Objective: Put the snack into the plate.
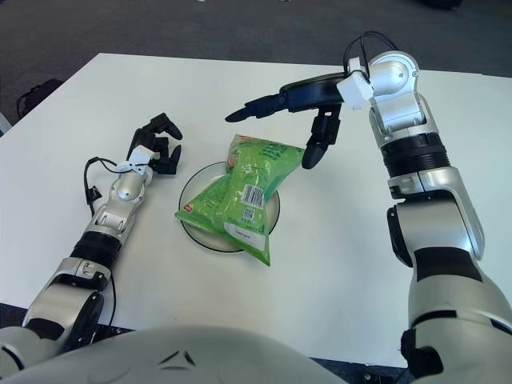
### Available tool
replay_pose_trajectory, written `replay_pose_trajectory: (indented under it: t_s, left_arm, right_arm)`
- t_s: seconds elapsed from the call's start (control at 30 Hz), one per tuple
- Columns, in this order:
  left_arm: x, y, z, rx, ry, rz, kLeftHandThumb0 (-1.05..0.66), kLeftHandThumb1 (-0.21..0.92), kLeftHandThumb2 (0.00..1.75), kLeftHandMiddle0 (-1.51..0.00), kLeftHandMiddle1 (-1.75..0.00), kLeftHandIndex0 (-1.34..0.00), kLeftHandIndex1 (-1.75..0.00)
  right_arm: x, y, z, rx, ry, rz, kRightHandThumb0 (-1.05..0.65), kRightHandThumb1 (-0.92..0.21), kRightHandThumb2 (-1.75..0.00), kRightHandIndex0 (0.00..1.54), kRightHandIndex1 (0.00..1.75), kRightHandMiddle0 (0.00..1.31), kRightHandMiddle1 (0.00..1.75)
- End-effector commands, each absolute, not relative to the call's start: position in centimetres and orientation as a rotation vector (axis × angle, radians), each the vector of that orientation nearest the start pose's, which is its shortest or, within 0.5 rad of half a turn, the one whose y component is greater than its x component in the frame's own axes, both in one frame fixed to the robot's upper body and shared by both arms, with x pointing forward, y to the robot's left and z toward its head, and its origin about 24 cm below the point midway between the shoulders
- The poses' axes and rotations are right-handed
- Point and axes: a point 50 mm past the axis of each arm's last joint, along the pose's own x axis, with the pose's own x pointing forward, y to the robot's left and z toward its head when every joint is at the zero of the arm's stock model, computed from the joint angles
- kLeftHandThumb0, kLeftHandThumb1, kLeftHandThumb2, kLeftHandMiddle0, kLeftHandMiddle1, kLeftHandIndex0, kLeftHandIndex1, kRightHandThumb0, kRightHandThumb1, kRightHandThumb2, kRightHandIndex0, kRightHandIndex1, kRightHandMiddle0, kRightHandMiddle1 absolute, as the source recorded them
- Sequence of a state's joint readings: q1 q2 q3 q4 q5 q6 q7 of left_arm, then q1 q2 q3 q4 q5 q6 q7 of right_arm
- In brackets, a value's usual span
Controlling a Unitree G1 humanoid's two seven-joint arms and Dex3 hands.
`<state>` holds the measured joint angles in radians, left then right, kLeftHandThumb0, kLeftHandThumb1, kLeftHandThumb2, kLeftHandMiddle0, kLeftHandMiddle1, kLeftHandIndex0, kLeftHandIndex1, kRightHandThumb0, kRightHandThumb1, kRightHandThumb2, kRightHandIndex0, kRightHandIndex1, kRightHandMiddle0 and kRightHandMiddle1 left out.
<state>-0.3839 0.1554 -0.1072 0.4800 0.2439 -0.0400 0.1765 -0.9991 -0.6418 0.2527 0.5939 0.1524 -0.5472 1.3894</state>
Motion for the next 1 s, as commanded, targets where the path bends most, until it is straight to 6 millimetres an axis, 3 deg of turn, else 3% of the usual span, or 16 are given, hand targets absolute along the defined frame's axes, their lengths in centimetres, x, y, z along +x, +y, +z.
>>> replay_pose_trajectory:
  t_s: [0.0,0.27,0.4,0.53,0.73,0.97]
  left_arm:
    - [30.5,15.3,0.6,0.477,0.18,-0.029,-0.51,0.24,1.41,-1.28,-1.75,-0.67,-1.75]
    - [30.6,15.4,0.6,0.481,0.175,-0.034,-0.51,0.23,1.42,-1.28,-1.75,-0.68,-1.75]
    - [30.5,15.6,0.5,0.483,0.181,-0.037,-0.51,0.23,1.42,-1.28,-1.75,-0.68,-1.75]
    - [30.5,15.7,0.4,0.483,0.184,-0.041,-0.52,0.23,1.43,-1.27,-1.75,-0.68,-1.75]
    - [30.5,15.8,0.4,0.482,0.184,-0.048,-0.52,0.22,1.44,-1.27,-1.75,-0.69,-1.75]
    - [30.6,15.8,0.3,0.481,0.188,-0.059,-0.52,0.21,1.44,-1.27,-1.75,-0.69,-1.75]
  right_arm:
    - [34.3,-16.6,25.4,-1.083,-0.399,1.36,-0.99,-0.65,-0.39,0.0,0.0,0.0,0.0]
    - [35.4,-17.5,25.6,-1.087,-0.317,1.318,-1.04,-0.7,-0.4,0.0,0.0,0.0,0.0]
    - [35.8,-19.5,25.1,-1.033,-0.244,1.261,-1.05,-0.77,-0.34,0.0,0.0,0.0,0.0]
    - [36.2,-20.1,25.2,-1.014,-0.203,1.231,-1.05,-0.82,-0.29,0.0,0.0,0.0,0.0]
    - [36.5,-20.2,25.4,-1.026,-0.187,1.207,-1.05,-0.85,-0.27,0.0,0.0,0.0,0.0]
    - [37.1,-21.0,24.9,-1.037,-0.147,1.032,-1.05,-0.83,-0.25,0.0,0.0,0.0,0.0]
